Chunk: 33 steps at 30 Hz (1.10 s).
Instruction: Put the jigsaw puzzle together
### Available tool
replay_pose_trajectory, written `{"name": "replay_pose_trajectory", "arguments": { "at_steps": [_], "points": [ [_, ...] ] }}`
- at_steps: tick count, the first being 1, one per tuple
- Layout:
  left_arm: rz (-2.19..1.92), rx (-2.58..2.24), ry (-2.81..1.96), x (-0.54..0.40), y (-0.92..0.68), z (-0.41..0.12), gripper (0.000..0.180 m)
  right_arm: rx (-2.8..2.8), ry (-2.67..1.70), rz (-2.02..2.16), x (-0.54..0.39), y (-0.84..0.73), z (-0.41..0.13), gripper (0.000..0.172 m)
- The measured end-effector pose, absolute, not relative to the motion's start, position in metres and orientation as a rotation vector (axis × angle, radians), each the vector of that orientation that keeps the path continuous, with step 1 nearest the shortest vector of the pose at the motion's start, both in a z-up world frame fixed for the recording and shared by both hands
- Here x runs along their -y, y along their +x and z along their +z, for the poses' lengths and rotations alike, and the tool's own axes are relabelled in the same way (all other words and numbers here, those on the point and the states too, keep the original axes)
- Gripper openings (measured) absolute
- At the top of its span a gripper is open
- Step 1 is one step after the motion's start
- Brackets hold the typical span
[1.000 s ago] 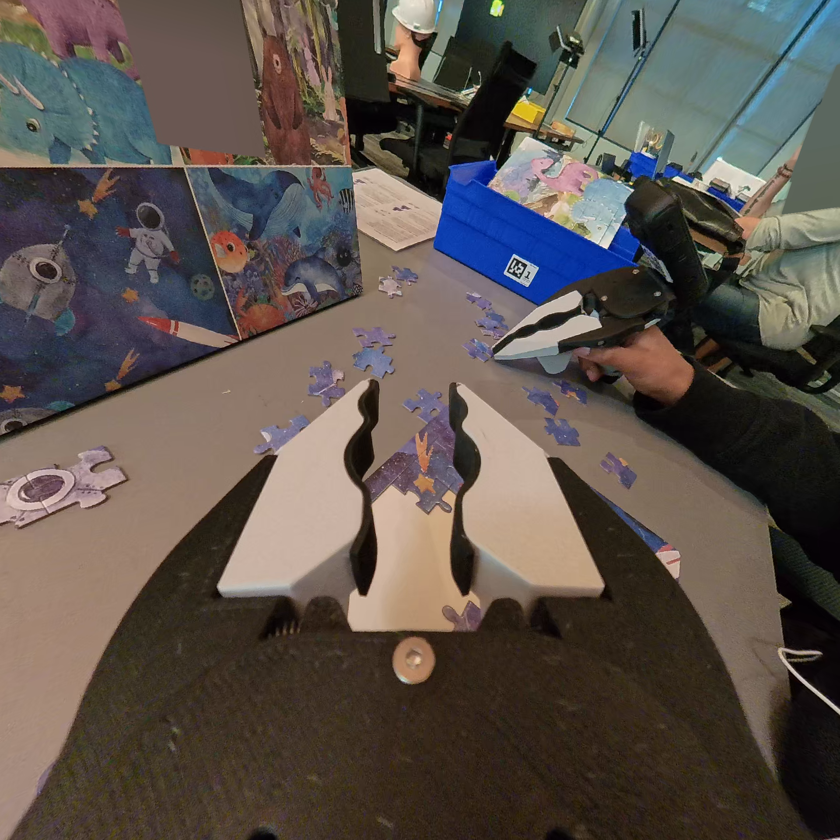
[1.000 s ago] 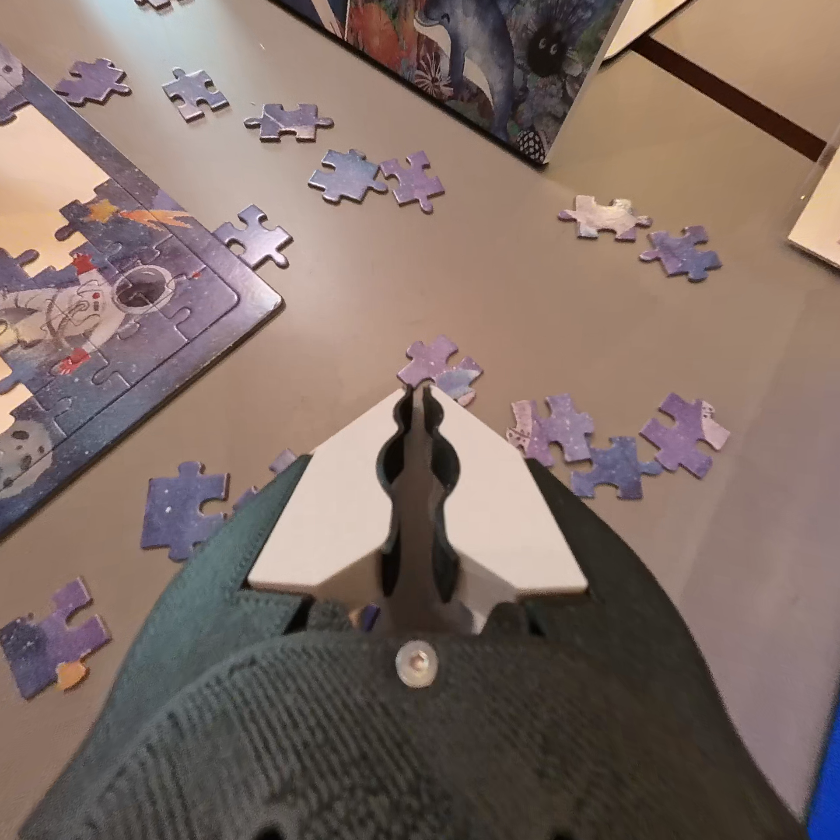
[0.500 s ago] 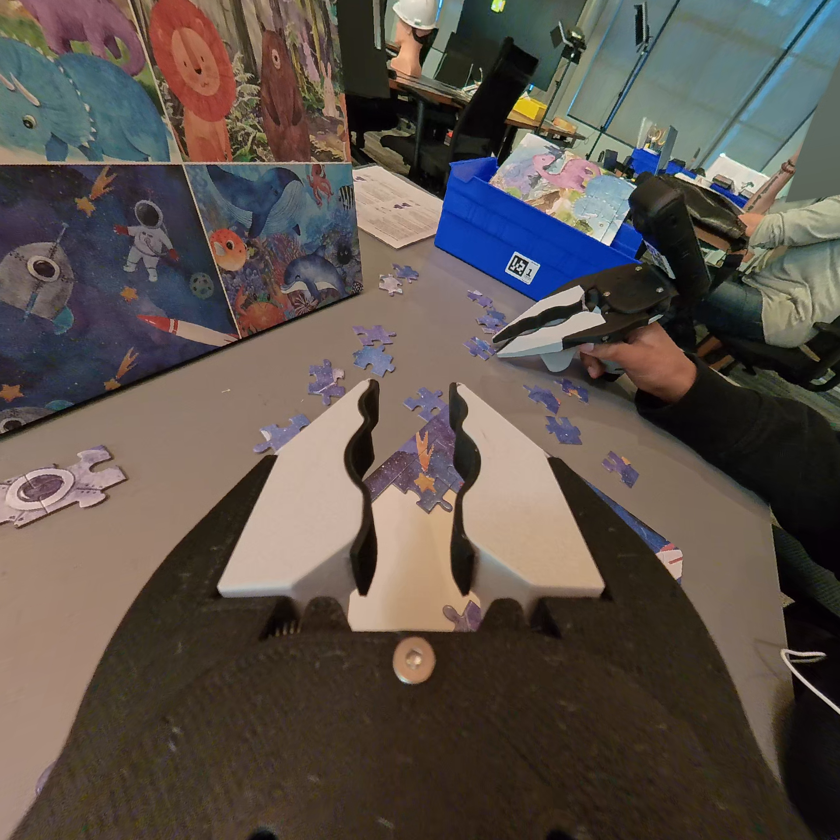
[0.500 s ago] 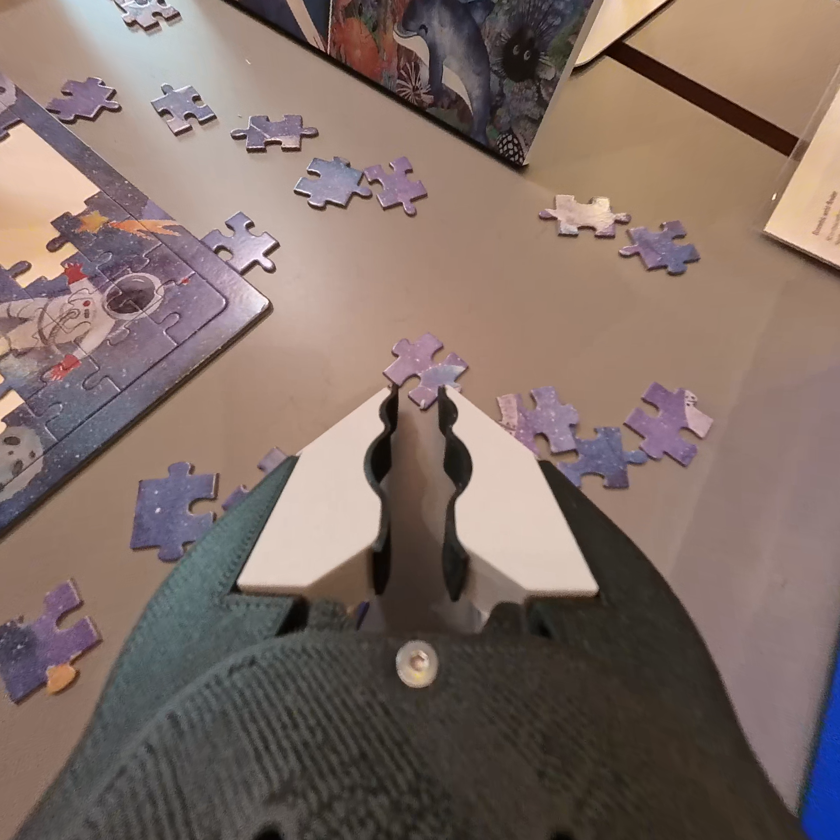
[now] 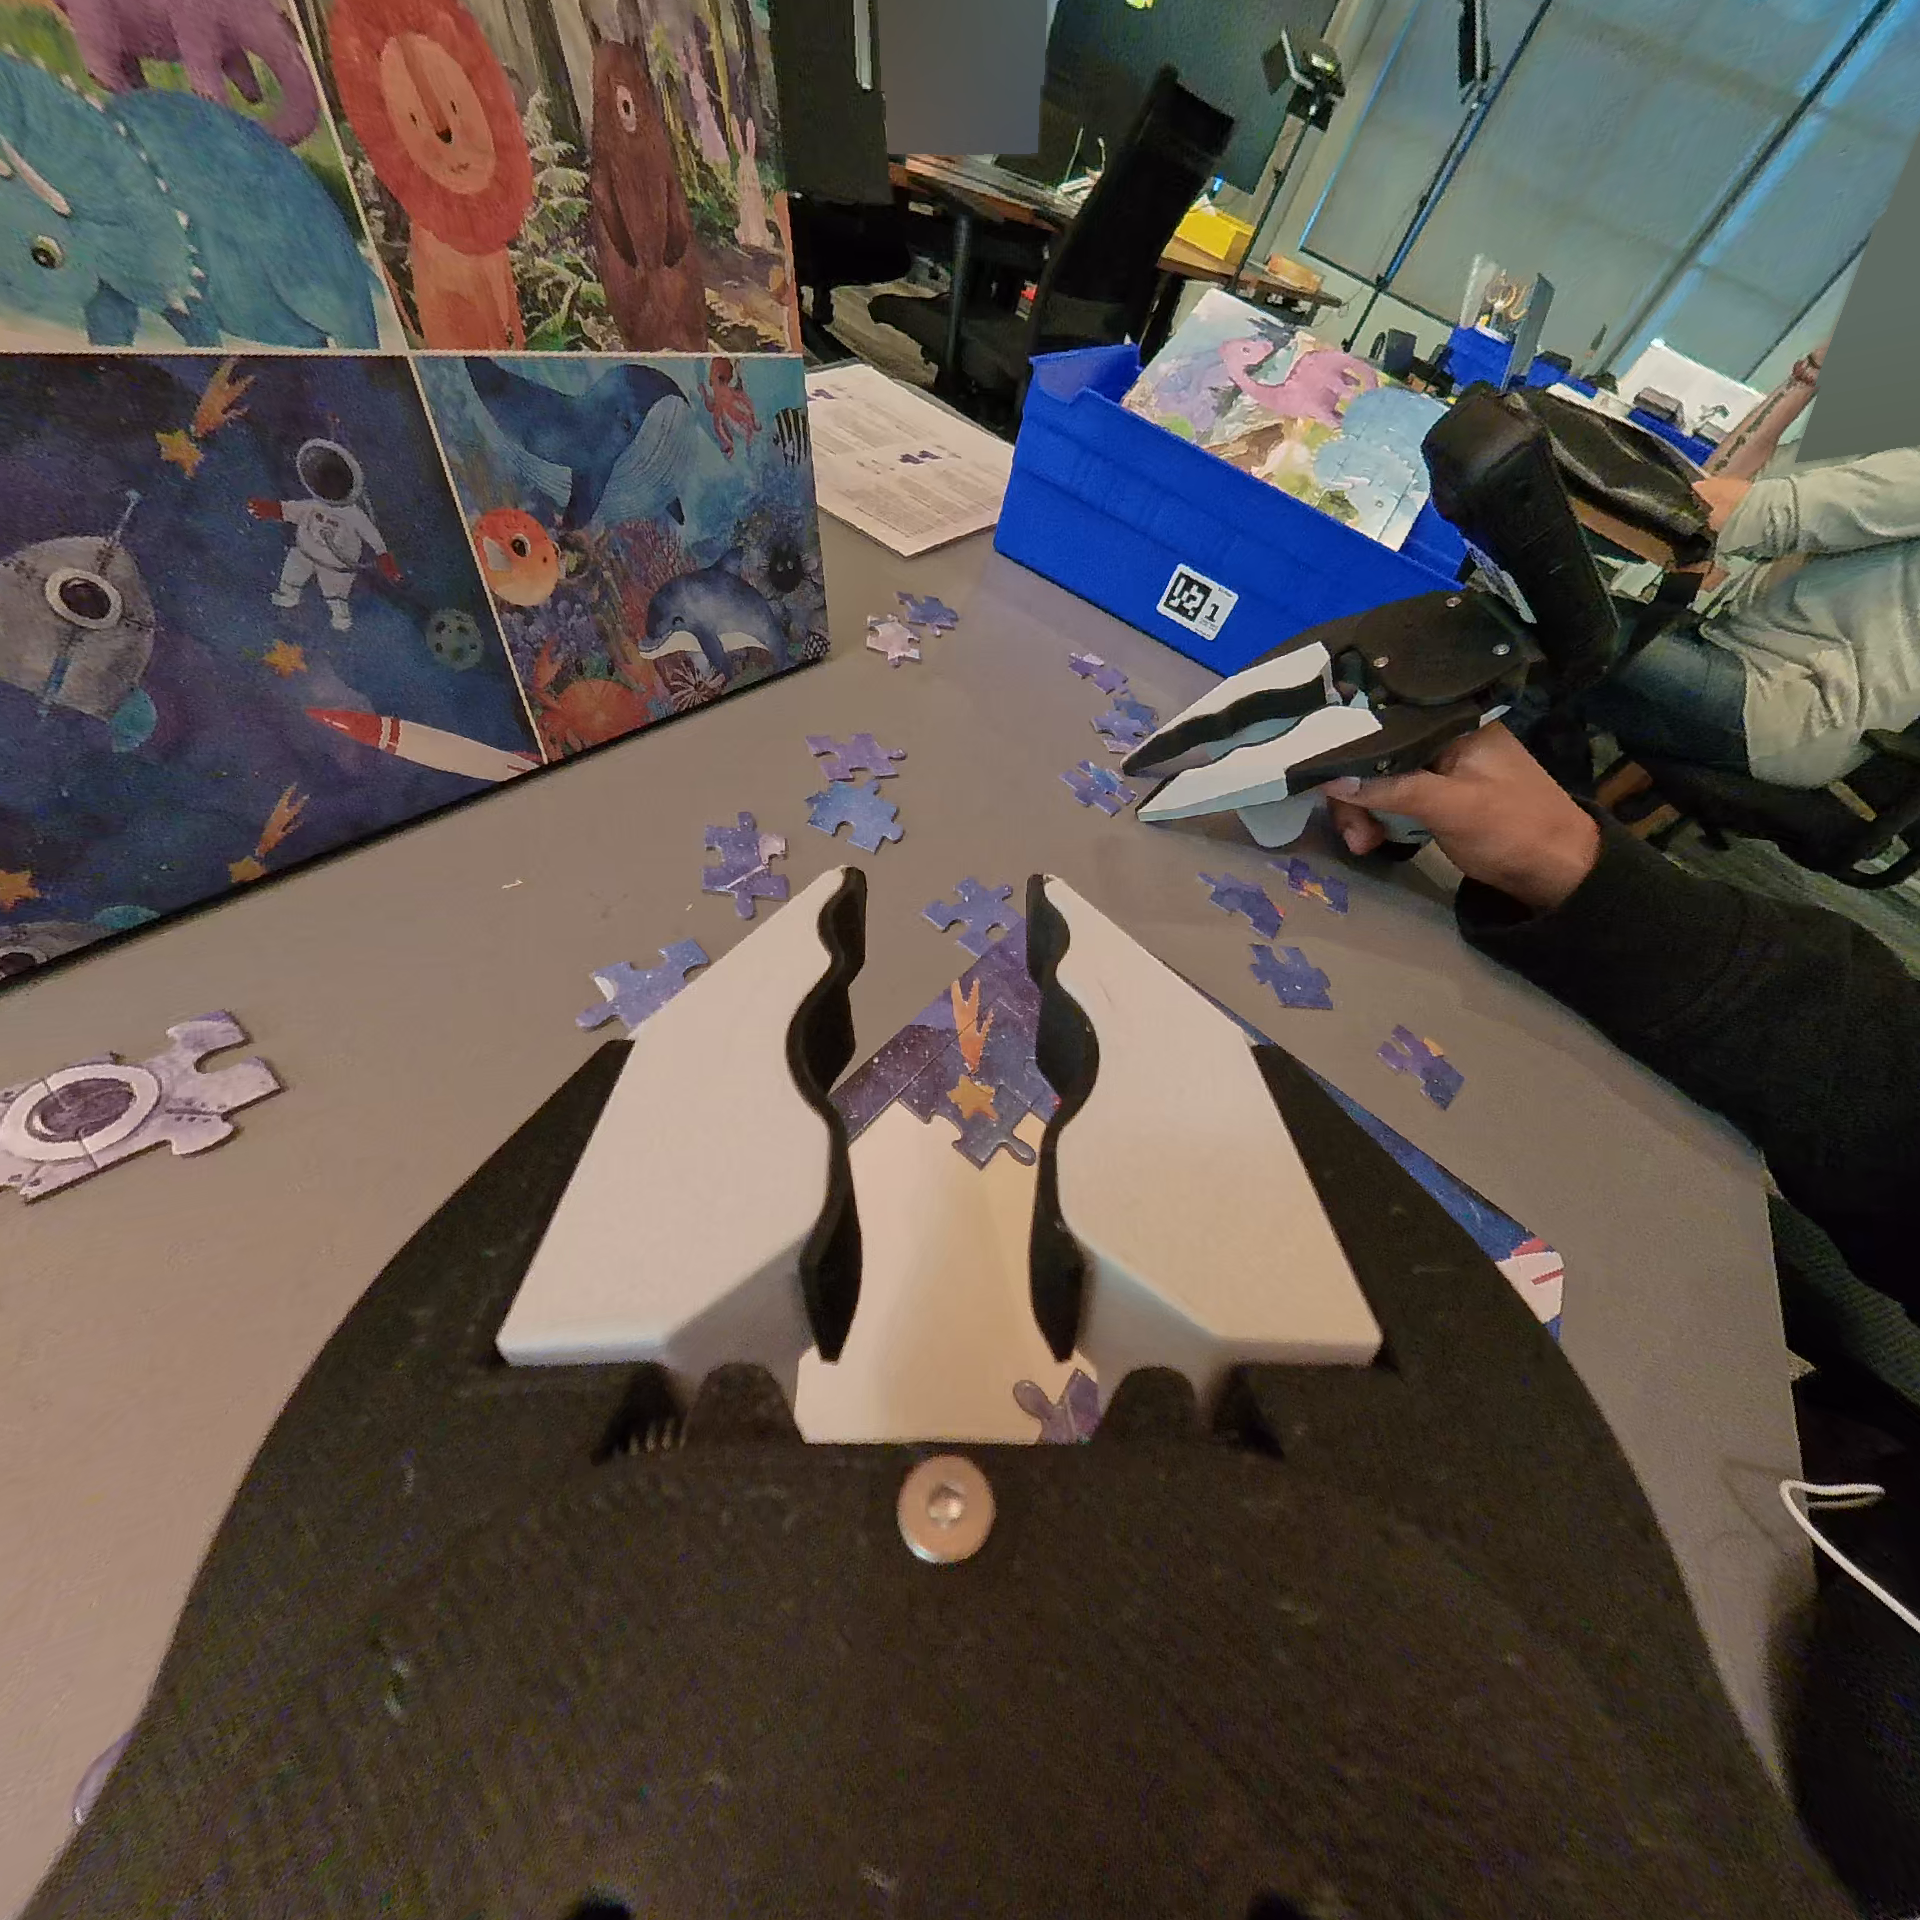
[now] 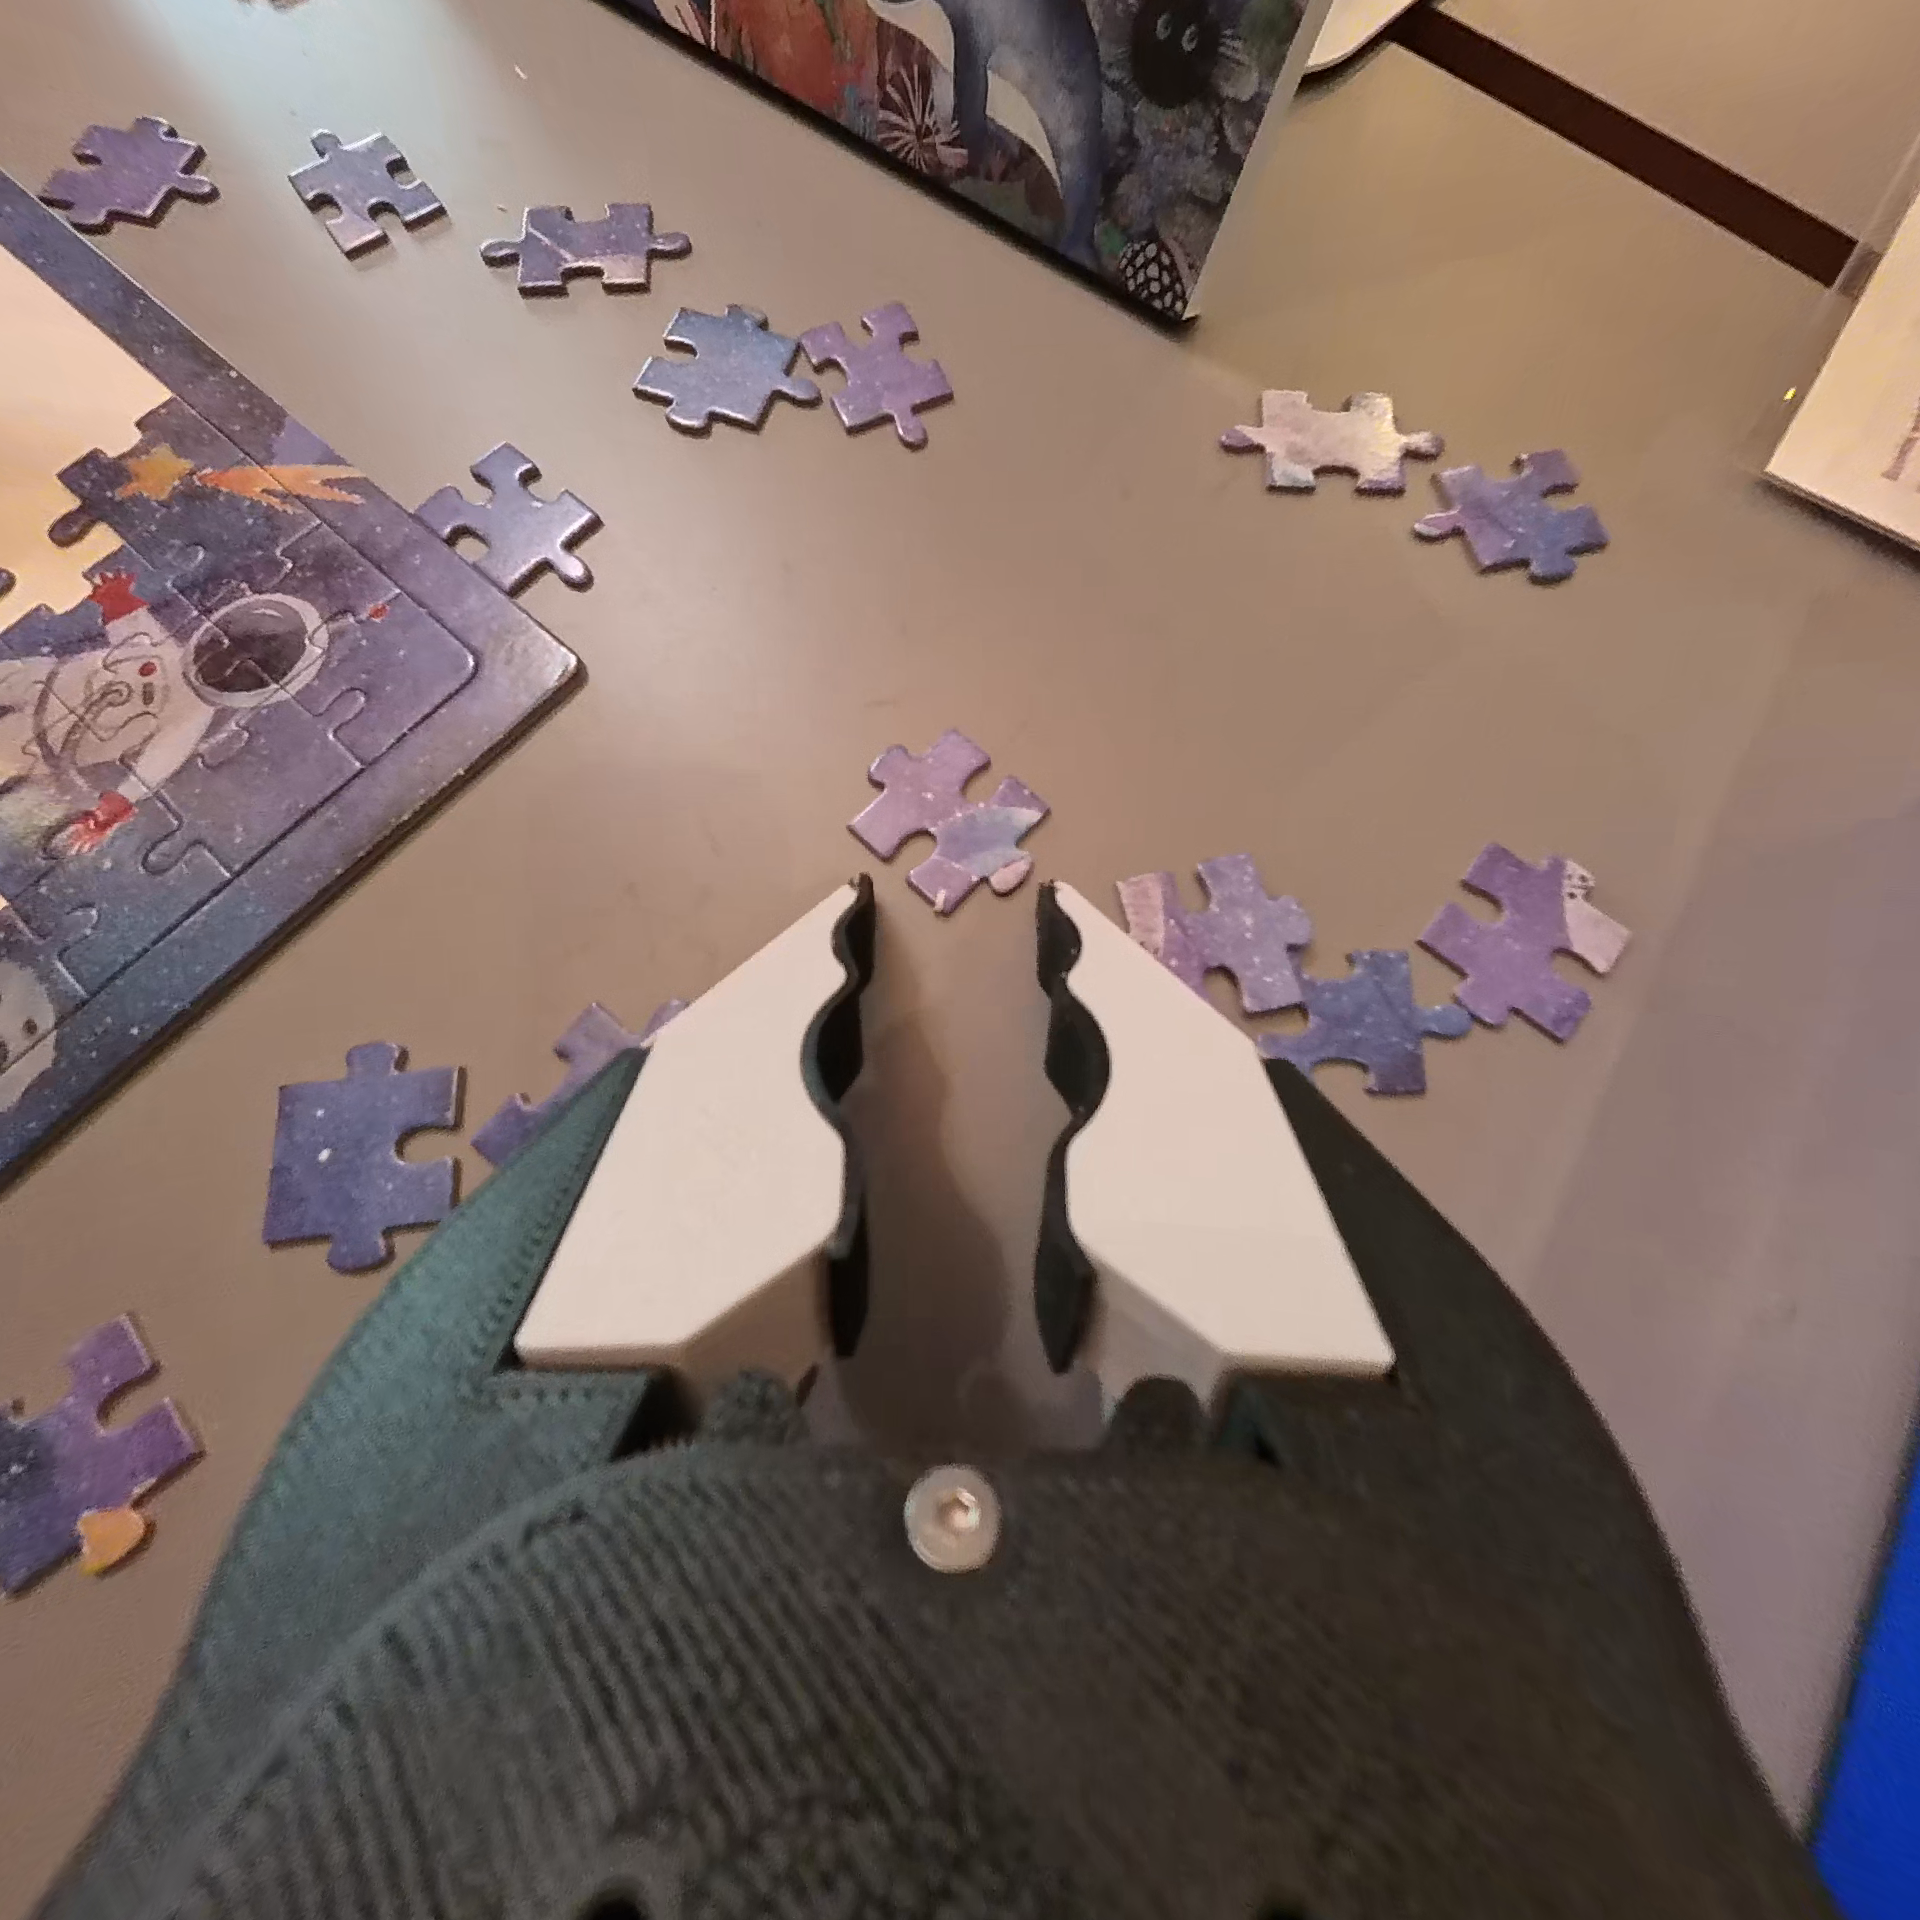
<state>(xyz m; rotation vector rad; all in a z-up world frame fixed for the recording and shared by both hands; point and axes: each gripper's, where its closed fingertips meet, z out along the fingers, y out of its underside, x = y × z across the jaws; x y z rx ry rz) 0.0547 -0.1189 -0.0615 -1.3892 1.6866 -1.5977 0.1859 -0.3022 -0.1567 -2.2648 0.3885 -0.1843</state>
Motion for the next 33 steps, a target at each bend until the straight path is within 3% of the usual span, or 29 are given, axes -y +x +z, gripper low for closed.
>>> {"name": "replay_pose_trajectory", "arguments": {
  "at_steps": [10,33],
  "points": [
    [-1.595,-1.689,-1.391,0.119,0.055,-0.062,0.028,-0.307,-2.225,-0.091,0.292,0.169,-0.148,0.022],
    [-1.564,-1.567,-1.429,0.098,0.055,-0.055,0.025,-0.306,-2.258,-0.245,0.302,0.185,-0.153,0.027]
  ]
}}
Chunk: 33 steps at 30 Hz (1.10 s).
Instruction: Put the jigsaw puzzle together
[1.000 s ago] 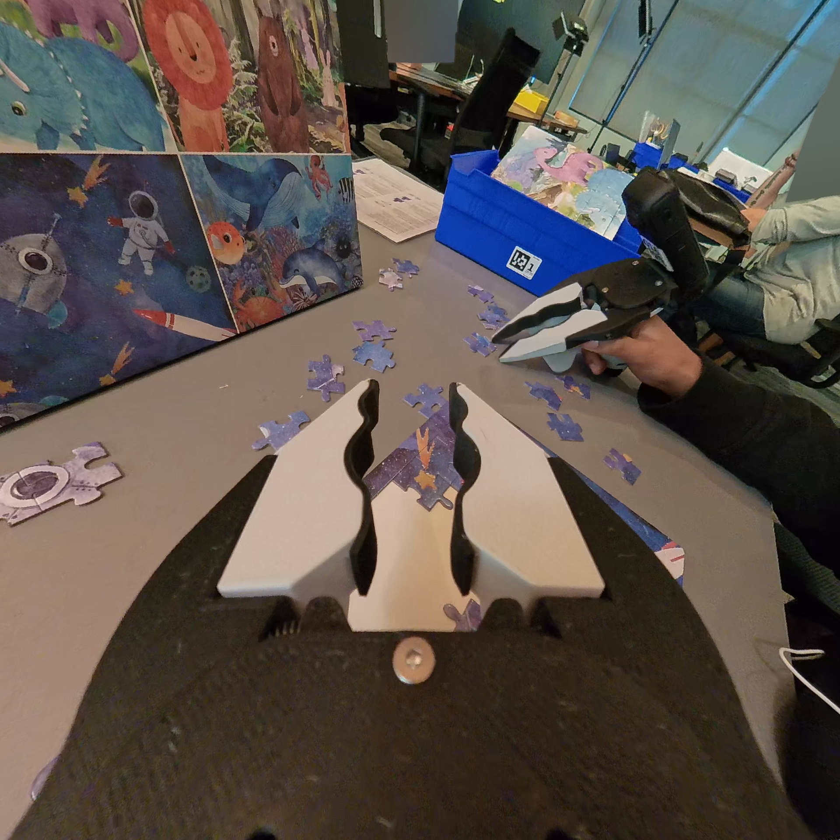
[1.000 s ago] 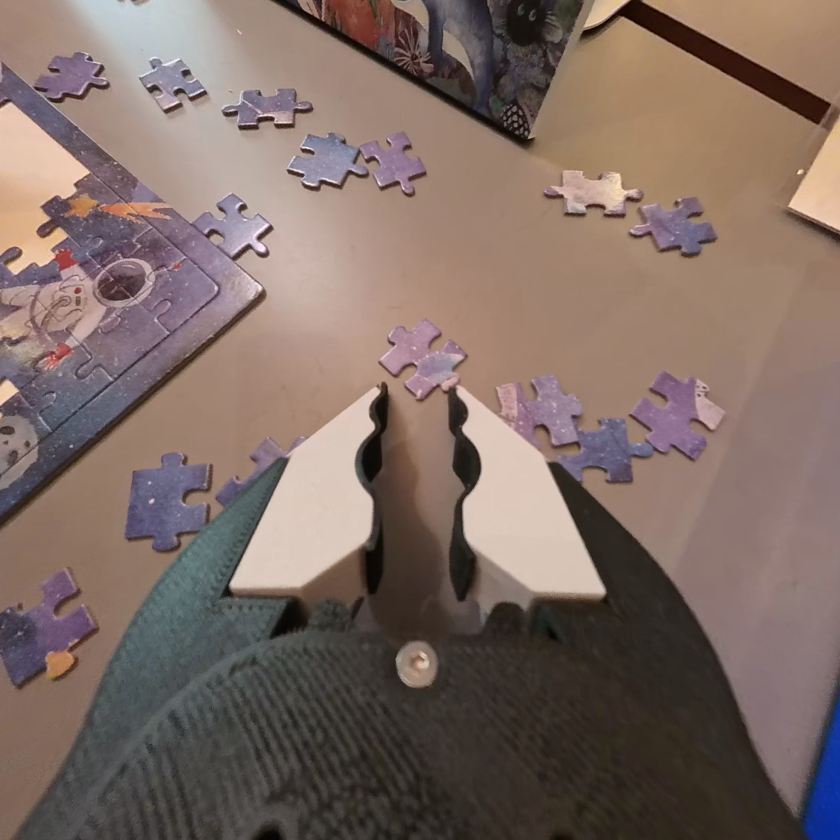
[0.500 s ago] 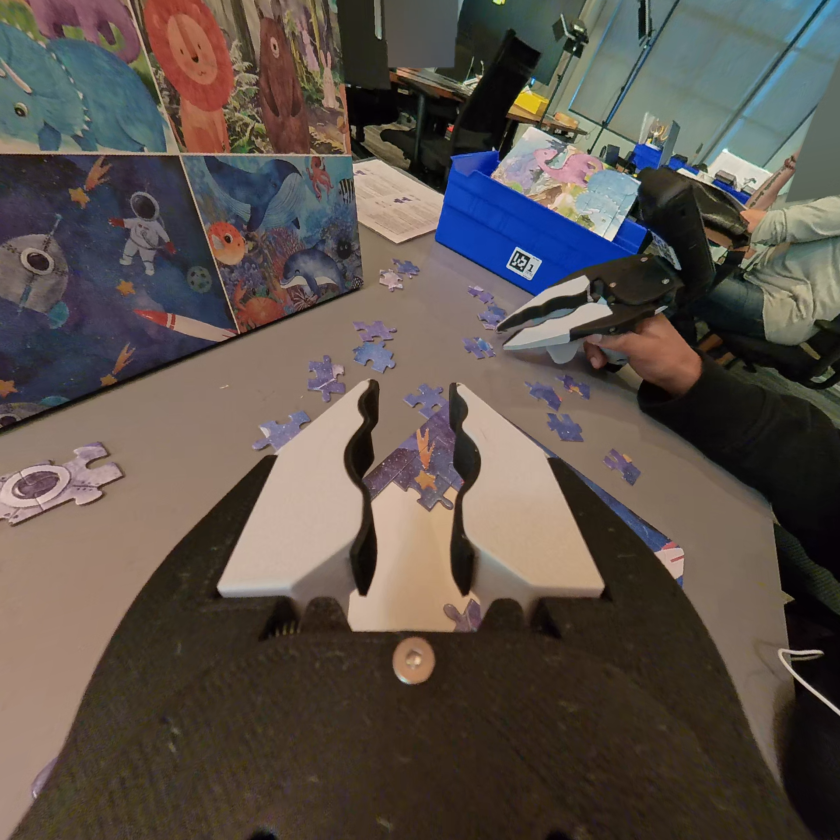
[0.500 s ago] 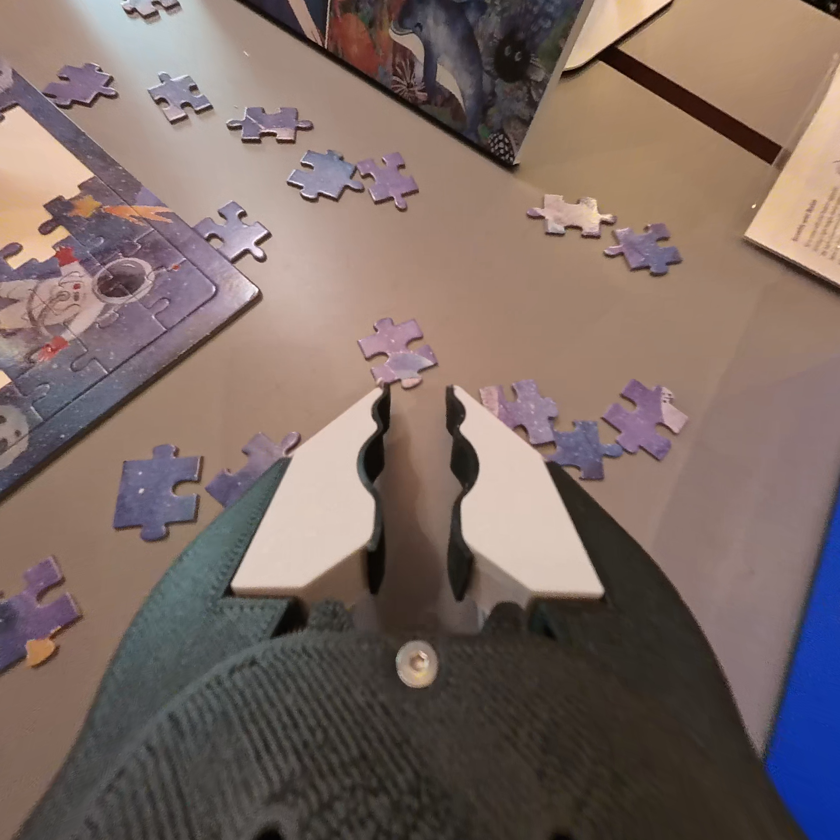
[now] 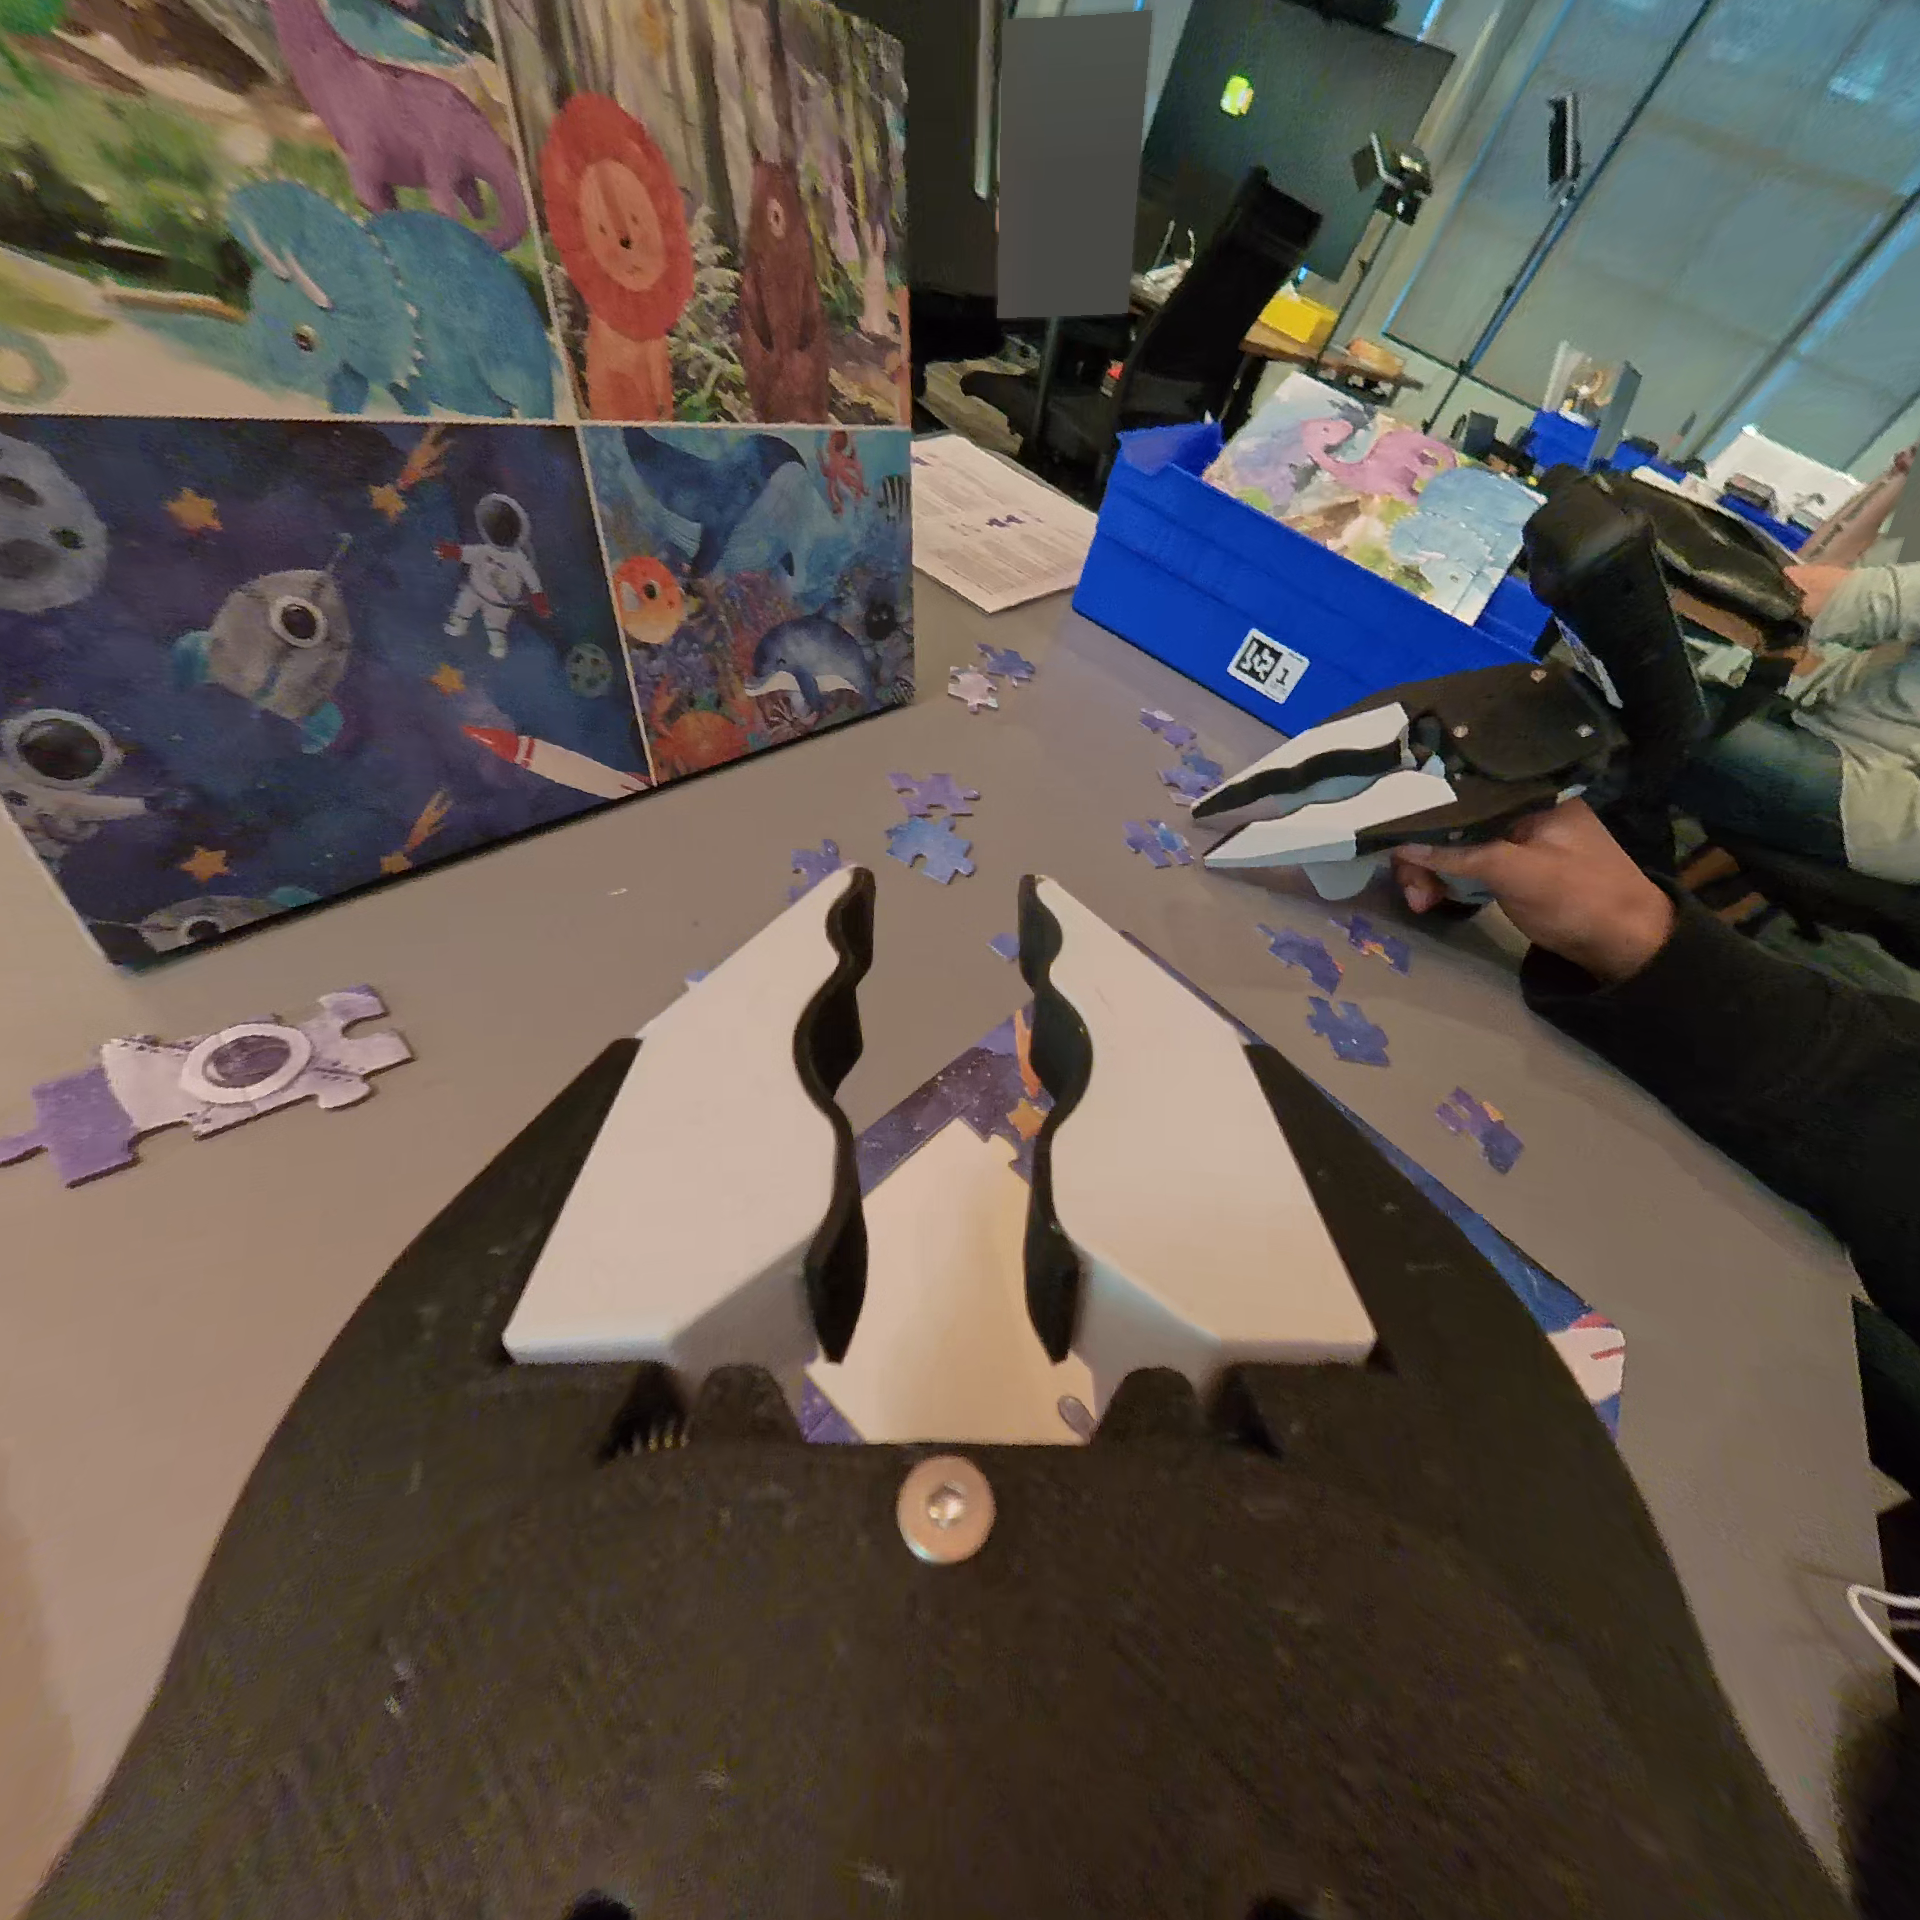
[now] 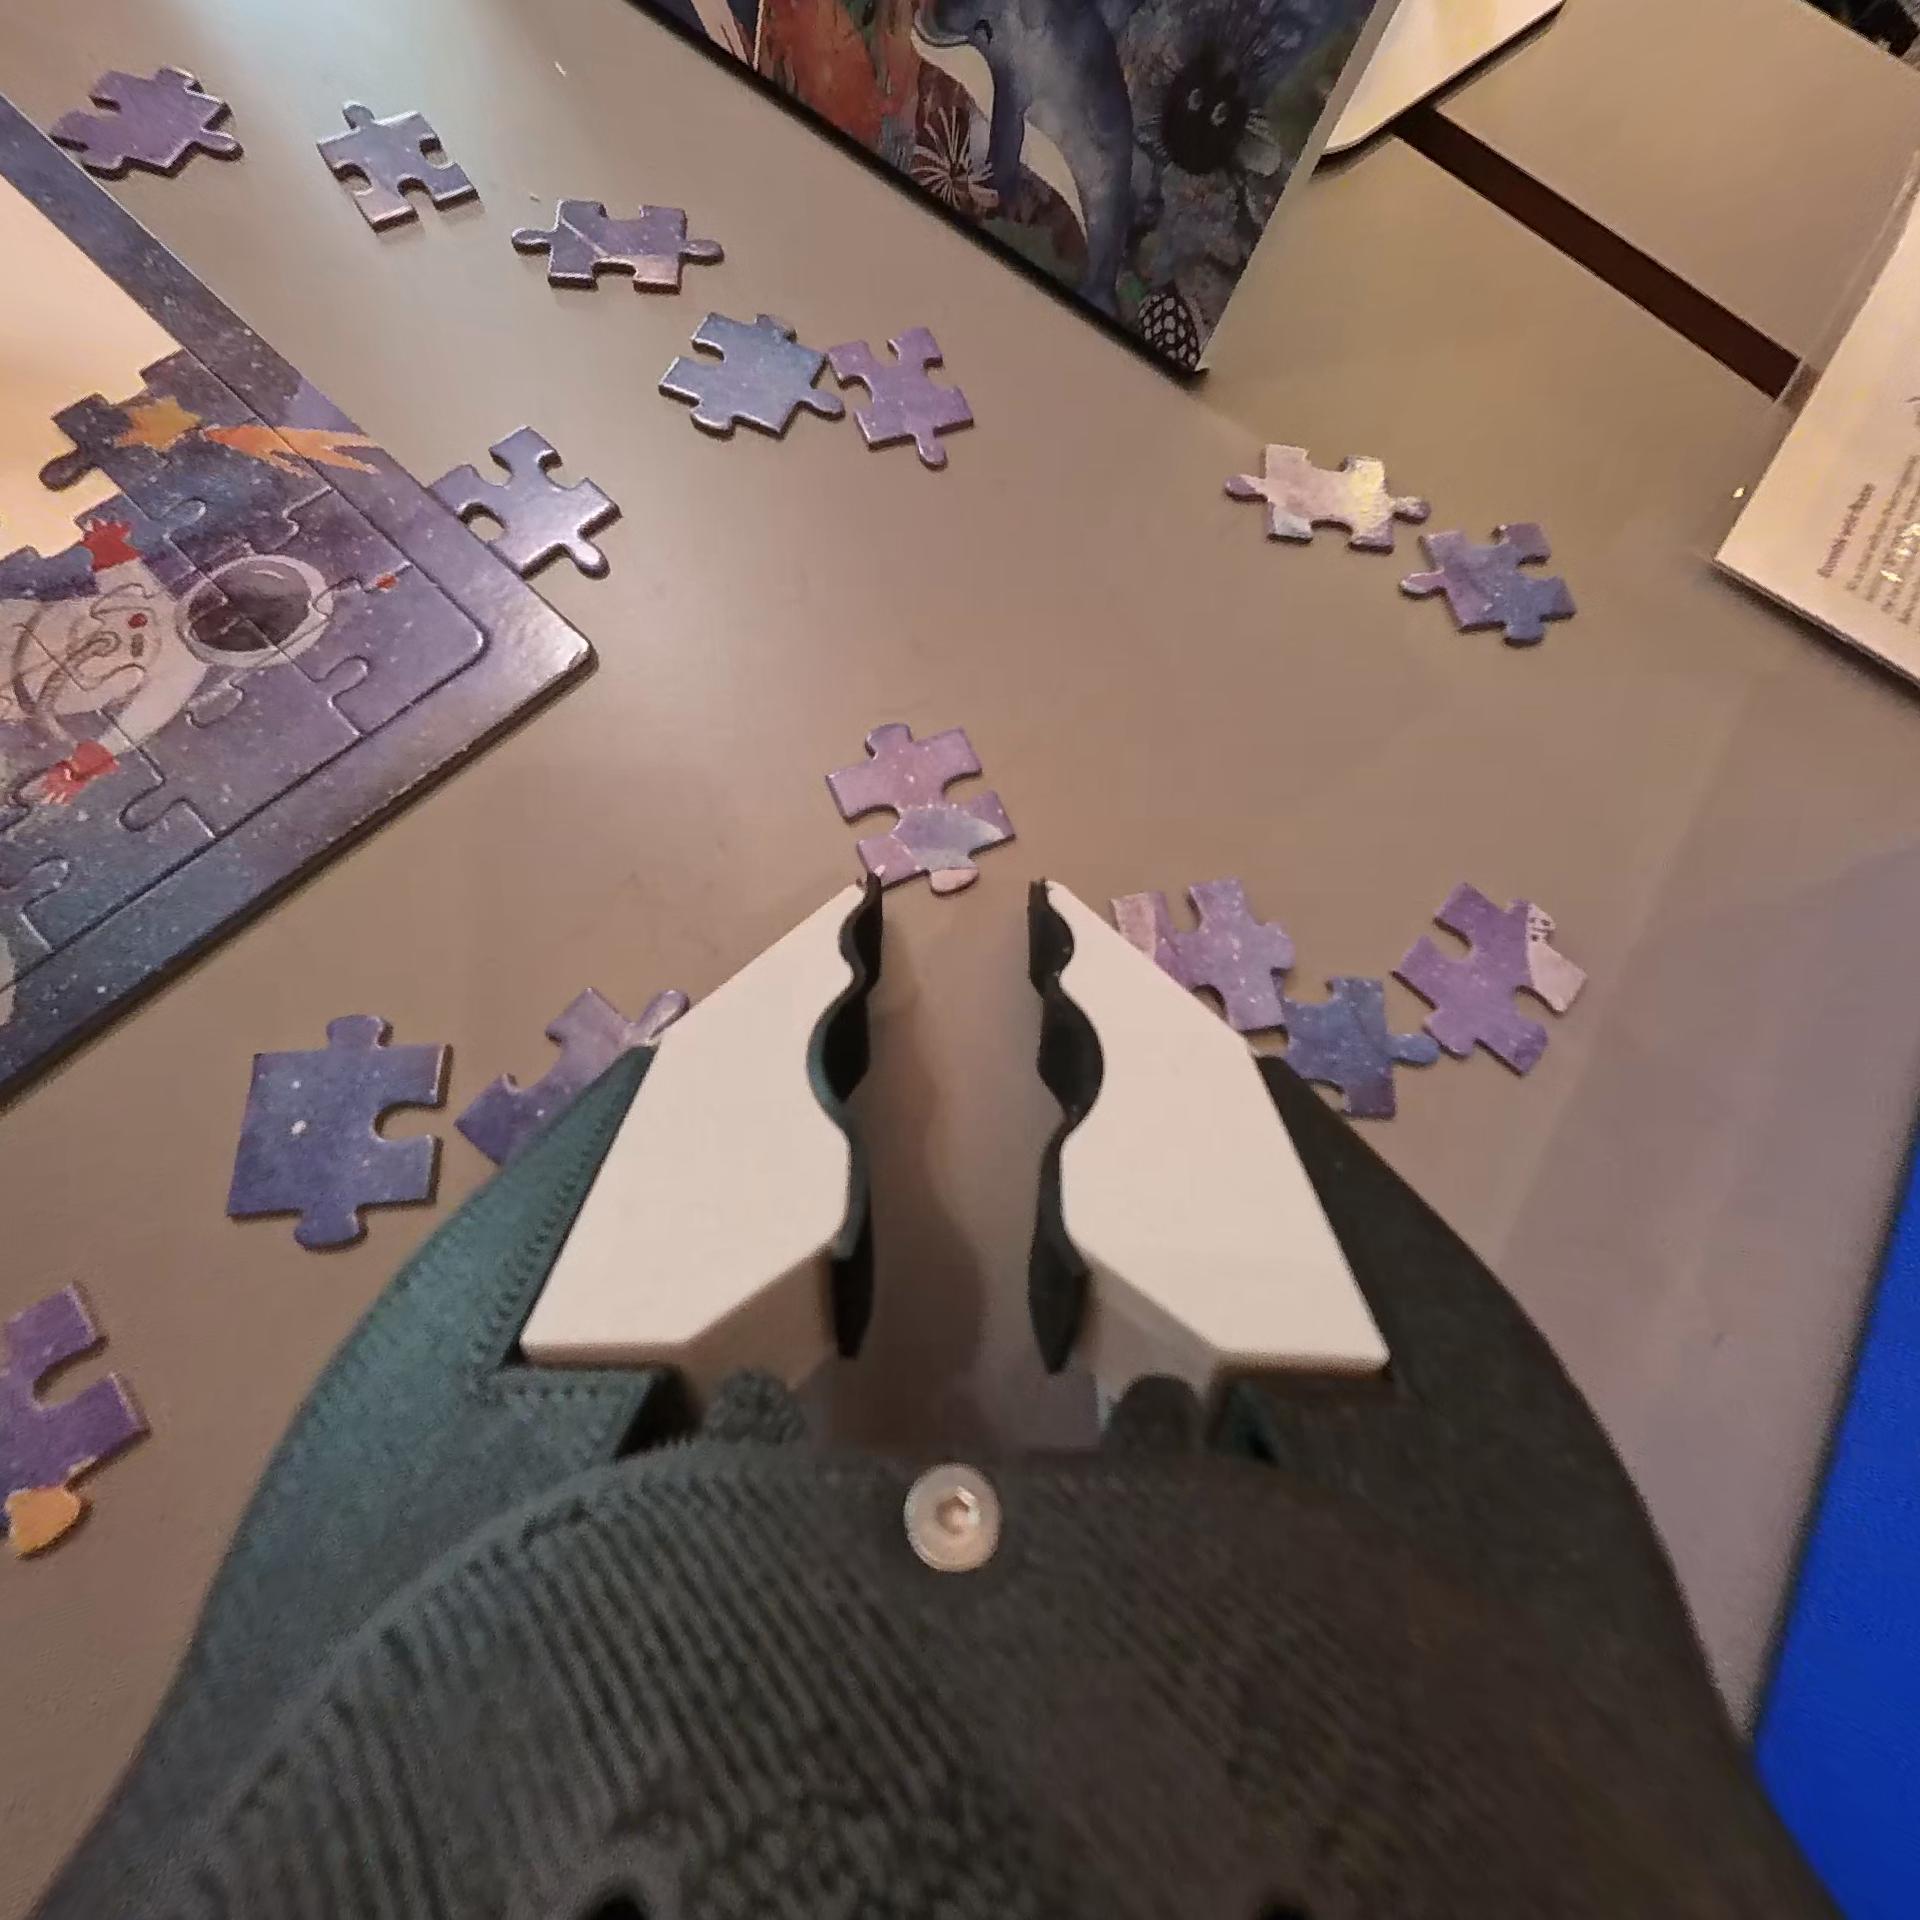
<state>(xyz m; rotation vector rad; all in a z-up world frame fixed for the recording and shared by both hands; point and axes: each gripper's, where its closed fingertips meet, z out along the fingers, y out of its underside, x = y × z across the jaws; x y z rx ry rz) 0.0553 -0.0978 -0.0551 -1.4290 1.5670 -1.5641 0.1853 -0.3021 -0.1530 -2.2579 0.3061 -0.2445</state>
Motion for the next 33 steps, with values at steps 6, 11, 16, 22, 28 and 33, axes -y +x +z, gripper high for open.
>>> {"name": "replay_pose_trajectory", "arguments": {
  "at_steps": [6,11,16,22,28,33],
  "points": [
    [-1.589,-1.506,-1.434,0.090,0.054,-0.049,0.021,-0.304,-2.257,-0.236,0.301,0.185,-0.153,0.029],
    [-1.580,-1.511,-1.433,0.091,0.055,-0.050,0.021,-0.297,-2.273,-0.239,0.299,0.184,-0.155,0.031],
    [-1.589,-1.513,-1.434,0.092,0.055,-0.050,0.021,-0.294,-2.273,-0.224,0.297,0.183,-0.156,0.030],
    [-1.586,-1.515,-1.428,0.093,0.055,-0.050,0.021,-0.205,-2.284,-0.086,0.289,0.160,-0.157,0.010],
    [-1.586,-1.511,-1.425,0.092,0.055,-0.050,0.021,-0.133,-2.274,-0.047,0.281,0.146,-0.154,0.020],
    [-1.592,-1.511,-1.424,0.093,0.055,-0.049,0.021,-0.216,-2.257,-0.159,0.286,0.167,-0.152,0.037]
  ]
}}
